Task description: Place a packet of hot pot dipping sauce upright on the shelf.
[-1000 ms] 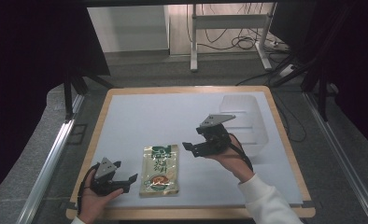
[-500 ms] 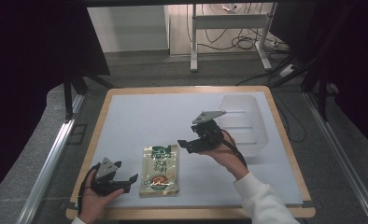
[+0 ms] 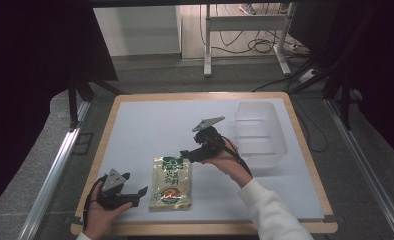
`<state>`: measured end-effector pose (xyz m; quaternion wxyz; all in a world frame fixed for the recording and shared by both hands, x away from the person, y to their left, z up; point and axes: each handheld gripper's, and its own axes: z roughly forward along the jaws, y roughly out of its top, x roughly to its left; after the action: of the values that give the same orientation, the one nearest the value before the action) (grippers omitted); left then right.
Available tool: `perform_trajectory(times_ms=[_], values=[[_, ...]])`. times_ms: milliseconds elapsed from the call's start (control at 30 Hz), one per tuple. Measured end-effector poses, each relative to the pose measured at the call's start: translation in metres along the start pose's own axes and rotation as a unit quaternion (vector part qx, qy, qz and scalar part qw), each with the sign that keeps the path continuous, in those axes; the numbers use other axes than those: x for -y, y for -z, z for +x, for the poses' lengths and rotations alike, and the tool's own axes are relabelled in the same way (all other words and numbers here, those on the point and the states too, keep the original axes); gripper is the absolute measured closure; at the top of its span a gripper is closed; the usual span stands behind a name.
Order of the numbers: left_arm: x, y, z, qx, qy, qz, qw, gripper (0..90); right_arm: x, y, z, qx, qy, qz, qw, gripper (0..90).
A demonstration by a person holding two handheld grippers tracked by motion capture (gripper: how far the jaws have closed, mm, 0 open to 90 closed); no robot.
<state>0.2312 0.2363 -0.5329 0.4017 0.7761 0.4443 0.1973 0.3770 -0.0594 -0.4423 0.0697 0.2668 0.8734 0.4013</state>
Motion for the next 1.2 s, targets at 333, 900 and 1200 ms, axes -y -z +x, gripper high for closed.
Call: perform_trajectory(times_ms=[333,900,1200], values=[[0.0,0.0,-0.001,0.001,-0.001,0.002,1.0,16.8,-0.005,-0.019,0.0,-0.008,0.001,0.011,0.9999,23.4],[0.0,0.0,-0.001,0.002,-0.003,0.002,1.0,16.7,0.003,-0.054,-0.007,-0.024,-0.013,0.056,0.9981,23.3],[0.0,0.0,-0.001,0.004,-0.002,0.001,1.0,16.7,0.012,-0.066,-0.017,-0.027,-0.026,0.081,0.996,24.6]])
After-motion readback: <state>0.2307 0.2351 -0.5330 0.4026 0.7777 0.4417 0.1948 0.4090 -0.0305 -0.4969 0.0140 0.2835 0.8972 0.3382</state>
